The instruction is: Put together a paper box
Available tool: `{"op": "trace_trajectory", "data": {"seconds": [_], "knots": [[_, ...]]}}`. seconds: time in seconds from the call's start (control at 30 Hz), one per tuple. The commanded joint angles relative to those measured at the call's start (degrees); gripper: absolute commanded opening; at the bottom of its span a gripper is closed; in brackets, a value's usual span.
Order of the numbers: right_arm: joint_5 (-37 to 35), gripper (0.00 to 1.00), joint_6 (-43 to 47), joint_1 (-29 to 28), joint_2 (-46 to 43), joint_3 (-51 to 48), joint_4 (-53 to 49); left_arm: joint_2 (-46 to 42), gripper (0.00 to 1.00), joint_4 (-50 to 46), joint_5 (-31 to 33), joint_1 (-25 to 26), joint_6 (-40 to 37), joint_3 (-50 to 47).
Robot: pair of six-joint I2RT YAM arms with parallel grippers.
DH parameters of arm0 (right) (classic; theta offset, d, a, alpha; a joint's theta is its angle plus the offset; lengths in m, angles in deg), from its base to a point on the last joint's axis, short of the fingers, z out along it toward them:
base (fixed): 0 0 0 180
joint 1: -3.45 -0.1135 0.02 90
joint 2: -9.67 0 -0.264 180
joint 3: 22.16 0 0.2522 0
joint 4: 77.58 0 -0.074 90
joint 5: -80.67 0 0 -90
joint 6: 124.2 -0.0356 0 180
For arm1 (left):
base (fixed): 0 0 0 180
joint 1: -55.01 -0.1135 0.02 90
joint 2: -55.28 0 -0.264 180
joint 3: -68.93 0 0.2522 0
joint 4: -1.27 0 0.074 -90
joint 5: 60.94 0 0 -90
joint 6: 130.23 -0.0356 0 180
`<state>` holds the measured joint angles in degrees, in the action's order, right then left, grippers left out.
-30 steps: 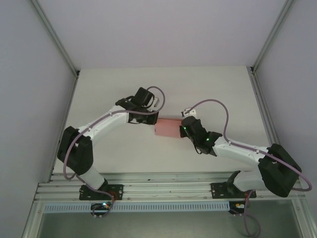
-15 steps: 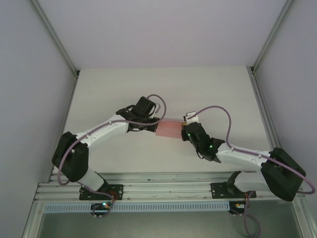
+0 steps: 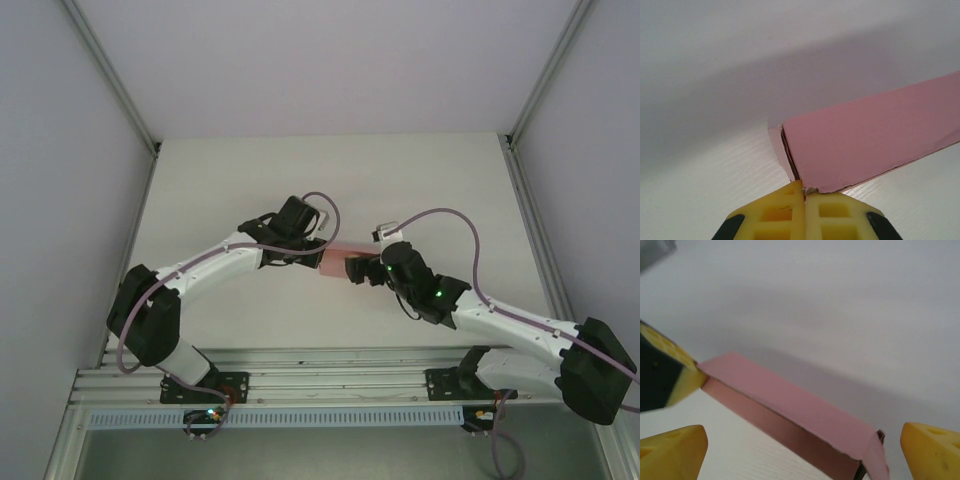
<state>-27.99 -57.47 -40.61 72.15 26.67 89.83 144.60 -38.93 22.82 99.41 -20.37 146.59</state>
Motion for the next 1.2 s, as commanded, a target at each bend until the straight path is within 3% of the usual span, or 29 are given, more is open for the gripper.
{"op": "trace_trajectory", "data": {"seconds": [0.0,0.1,0.17,0.33,0.6,0.83,1.17], "knots": [[-1.27,1.0,-3.05,1.26,-2.55,1.41,-3.45,1.65,0.0,-4.24,-0.63,0.46,0.32,0.7],[-0.26,0.96,-8.31,4.82,-2.92,2.37,-6.45,1.78,0.0,-4.29,-0.71,0.52,0.04,0.97],[3.67,0.87,-10.96,8.21,-2.41,3.27,-9.13,1.74,0.0,-4.48,-0.66,0.54,-0.06,1.16],[17.55,0.73,4.18,9.5,-6.26,2.02,-11.95,1.58,0.0,-4.76,-0.13,0.43,0.09,1.27],[11.92,0.53,15.03,10.94,-4.27,1.97,-15.26,1.89,0.01,-5.92,-0.33,0.47,-1.31,3.03],[14.12,0.51,17.44,11.64,1.57,3.12,-12.67,2.28,0.01,-6.51,-0.68,0.63,-1.28,3.78],[10.81,0.2,14.78,12.68,6.29,3.54,-6.2,2.86,0.0,-6.87,-0.94,0.55,-1.92,4.48]]}}
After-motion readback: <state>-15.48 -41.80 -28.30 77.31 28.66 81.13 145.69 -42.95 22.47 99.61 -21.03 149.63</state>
